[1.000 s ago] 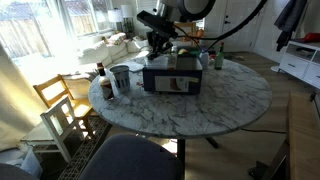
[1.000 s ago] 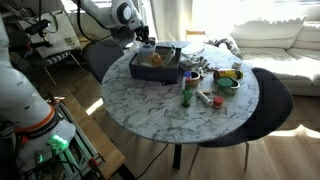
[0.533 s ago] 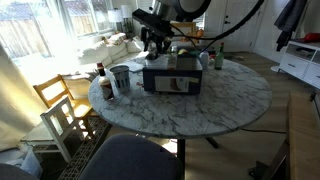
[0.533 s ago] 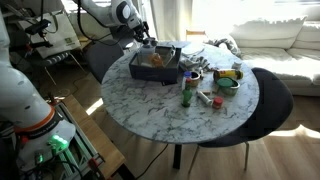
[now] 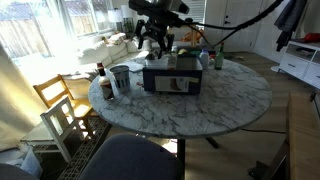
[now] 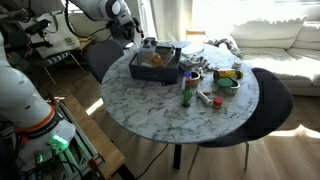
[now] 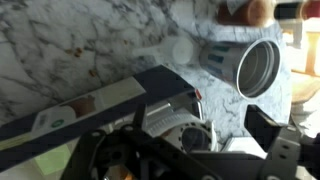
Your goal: Put the white glasses in the plastic cup in the box
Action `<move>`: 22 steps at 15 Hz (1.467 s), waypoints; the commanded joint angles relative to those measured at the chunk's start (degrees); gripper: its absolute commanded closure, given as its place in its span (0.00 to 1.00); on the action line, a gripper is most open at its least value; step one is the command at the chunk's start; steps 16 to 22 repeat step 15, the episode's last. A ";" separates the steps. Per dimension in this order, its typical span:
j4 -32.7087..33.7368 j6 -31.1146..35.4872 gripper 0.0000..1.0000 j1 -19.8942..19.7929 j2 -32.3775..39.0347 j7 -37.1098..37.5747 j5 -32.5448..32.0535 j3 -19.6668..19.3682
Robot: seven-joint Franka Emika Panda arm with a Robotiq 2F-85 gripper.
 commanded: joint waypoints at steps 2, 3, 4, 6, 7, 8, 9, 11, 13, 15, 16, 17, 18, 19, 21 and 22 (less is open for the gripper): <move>-9.21 -13.18 0.00 -1.63 -12.96 -14.34 7.51 4.96; -10.27 -17.11 0.00 -1.82 -15.46 -17.23 8.11 5.09; -11.21 -20.96 0.00 -1.83 -18.02 -18.60 7.54 4.95; -12.72 -28.46 0.00 -2.36 -22.73 -21.72 5.36 4.88; -13.39 -31.89 0.00 -2.90 -24.89 -22.80 3.75 4.89; -14.03 -35.01 0.00 -3.51 -27.01 -24.30 2.73 4.99; -15.23 -36.88 0.00 -4.40 -29.43 -25.72 0.98 4.94; -11.74 -36.26 0.00 -5.09 -25.99 -25.15 2.83 5.91; -13.59 -37.71 0.00 -6.41 -29.41 -28.12 2.30 5.88; -14.64 -37.75 0.00 -6.75 -30.69 -28.99 2.19 5.92; -14.64 -37.75 0.00 -6.75 -30.69 -28.99 2.19 5.92; -14.64 -37.75 0.00 -6.75 -30.69 -28.99 2.19 5.92; -14.64 -37.75 0.00 -6.75 -30.69 -28.99 2.19 5.92; -14.64 -37.75 0.00 -6.75 -30.69 -28.99 2.19 5.92; -14.64 -37.75 0.00 -6.75 -30.69 -28.99 2.19 5.92; -14.64 -37.75 0.00 -6.75 -30.69 -28.99 2.19 5.92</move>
